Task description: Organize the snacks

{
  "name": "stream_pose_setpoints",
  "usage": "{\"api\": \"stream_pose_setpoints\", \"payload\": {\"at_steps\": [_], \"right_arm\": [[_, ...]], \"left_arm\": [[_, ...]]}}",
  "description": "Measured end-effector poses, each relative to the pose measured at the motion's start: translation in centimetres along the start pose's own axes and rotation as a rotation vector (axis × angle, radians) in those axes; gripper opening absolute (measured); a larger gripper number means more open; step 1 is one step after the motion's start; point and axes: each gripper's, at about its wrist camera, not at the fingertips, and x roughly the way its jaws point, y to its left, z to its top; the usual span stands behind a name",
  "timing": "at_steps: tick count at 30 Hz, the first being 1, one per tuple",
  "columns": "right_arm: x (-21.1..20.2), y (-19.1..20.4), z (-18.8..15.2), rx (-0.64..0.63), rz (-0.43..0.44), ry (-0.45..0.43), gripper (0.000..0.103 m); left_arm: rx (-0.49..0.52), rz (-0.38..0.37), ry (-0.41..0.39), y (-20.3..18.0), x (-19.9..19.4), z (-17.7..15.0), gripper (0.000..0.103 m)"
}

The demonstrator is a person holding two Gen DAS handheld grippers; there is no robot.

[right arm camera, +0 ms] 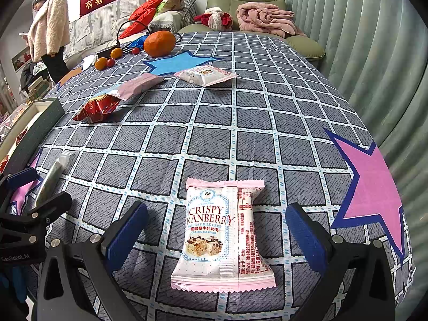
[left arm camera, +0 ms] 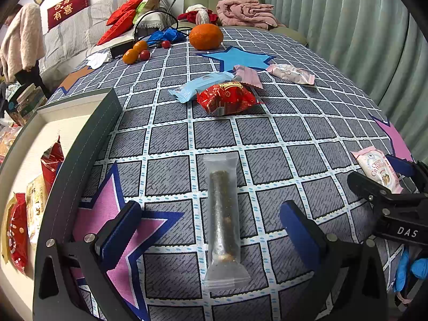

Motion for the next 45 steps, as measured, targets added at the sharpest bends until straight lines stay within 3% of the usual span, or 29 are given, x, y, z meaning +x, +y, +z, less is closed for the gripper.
{"api": "stream_pose_setpoints", "payload": {"at_steps": [31, 38, 39, 41, 42, 44, 45], "right_arm": [[0.0, 0.0, -0.1, -0.001, 0.001, 0.001, 0.103], [0.1, -0.2, 1.2, -0.007, 0.048, 0.106, 0.103], [0.0, -0.3, 1.2, -0.005, 0.063, 0.112, 0.101], [-0.4, -0.3, 1.4, -0.015, 0.063, 0.117, 0.087], [-0.5, -0.4, 1.4, -0.02, 0.065, 0.118, 0.075], [-0.7, -0.6, 1.5, -0.014, 0.071, 0.117, 0.057], [-0.8, -0.8, 1.4, -0.007, 0.075, 0.114, 0.044]], "left_arm": [[0.0, 0.0, 0.002, 0.0, 0.0, 0.0, 0.103], [-0.026, 0.019, 0.129, -0.3, 0.3, 1.3, 0.102], [-0.027, 0.016, 0.14, -0.3, 0.3, 1.4, 0.099], [-0.023, 0.011, 0.149, -0.6, 0.2, 1.7, 0.092], [-0.02, 0.007, 0.149, -0.8, 0.1, 1.7, 0.086], [-0.006, -0.005, 0.142, -1.2, -0.2, 1.8, 0.072], [0.006, -0.012, 0.137, -1.4, -0.4, 1.8, 0.055]]}}
